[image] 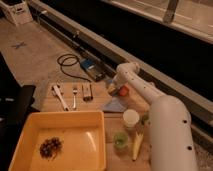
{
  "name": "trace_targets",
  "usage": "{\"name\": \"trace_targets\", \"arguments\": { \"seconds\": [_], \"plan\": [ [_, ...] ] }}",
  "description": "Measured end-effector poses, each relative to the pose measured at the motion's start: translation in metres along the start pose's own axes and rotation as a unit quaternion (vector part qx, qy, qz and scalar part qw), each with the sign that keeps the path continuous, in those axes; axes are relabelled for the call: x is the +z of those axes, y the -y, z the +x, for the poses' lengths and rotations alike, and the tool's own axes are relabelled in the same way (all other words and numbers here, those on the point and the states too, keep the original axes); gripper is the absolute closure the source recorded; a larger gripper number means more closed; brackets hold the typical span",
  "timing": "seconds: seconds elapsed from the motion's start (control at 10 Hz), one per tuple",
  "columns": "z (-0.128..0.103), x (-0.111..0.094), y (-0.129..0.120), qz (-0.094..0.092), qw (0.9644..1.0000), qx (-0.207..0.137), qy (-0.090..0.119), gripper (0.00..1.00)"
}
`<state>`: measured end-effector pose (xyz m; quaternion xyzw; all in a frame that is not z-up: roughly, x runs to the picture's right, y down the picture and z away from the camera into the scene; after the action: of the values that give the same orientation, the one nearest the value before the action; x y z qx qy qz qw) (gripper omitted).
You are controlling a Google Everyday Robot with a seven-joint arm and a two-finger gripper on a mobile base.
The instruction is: Place sponge in plastic cup
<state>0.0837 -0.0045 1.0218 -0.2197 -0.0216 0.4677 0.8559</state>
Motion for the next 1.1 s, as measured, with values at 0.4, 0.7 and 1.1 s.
{"name": "trace_targets", "arguments": {
  "seconds": [0.4,0.7,1.1],
  "plan": [
    [0.0001,0.0,0.0,0.0,1.0,0.0,0.0,1.0],
    [0.0001,0.0001,-0.0001,0.0,1.0,0.0,0.0,1.0],
    [0.0001,0.0001,0.0,0.0,1.0,0.0,0.0,1.0]
  ]
}}
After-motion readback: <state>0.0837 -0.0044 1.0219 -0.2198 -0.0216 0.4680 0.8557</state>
